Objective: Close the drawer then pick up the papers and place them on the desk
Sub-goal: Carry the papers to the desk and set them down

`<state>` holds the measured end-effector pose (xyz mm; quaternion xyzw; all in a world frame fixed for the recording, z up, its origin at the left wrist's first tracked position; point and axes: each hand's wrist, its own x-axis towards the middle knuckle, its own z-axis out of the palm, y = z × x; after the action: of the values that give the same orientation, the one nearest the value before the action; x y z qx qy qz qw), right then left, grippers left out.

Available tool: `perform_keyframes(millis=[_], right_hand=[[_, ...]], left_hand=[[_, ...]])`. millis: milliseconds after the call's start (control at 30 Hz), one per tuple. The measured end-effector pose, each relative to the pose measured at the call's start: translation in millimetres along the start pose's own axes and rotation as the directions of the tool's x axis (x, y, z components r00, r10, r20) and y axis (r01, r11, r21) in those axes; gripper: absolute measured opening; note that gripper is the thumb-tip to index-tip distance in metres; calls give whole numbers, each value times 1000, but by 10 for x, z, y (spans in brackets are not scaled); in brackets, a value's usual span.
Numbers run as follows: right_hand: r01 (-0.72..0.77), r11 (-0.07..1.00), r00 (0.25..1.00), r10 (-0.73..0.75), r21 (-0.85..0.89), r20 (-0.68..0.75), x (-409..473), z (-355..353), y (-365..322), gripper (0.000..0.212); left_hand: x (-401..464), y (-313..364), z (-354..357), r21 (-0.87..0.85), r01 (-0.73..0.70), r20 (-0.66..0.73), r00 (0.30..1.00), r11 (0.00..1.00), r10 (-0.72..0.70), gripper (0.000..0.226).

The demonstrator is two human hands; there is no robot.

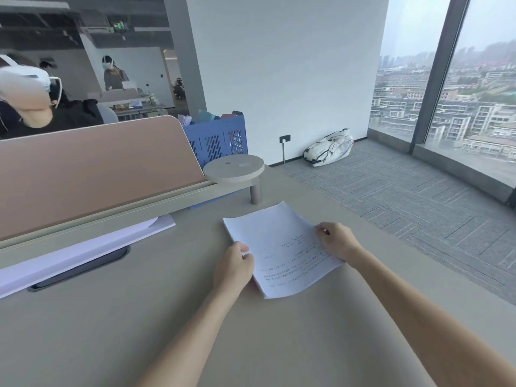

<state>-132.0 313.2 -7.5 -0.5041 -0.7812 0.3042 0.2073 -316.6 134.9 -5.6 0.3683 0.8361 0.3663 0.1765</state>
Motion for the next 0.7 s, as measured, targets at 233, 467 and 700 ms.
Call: perform_keyframes(millis=[233, 467, 700], right_hand=[[43, 978, 999, -41, -204, 16, 391, -18, 62, 42], [66, 922, 998, -64, -382, 19, 540, -10, 138, 33], [105, 861, 994, -101, -498, 35, 613, -29, 116, 26]], left_hand=[[229, 61, 169, 350, -199, -40, 973, 916, 226, 12], [404, 30, 298, 446, -260, -56, 947, 856, 317, 21], [420, 92, 322, 460, -272, -32, 946, 845, 322, 17]])
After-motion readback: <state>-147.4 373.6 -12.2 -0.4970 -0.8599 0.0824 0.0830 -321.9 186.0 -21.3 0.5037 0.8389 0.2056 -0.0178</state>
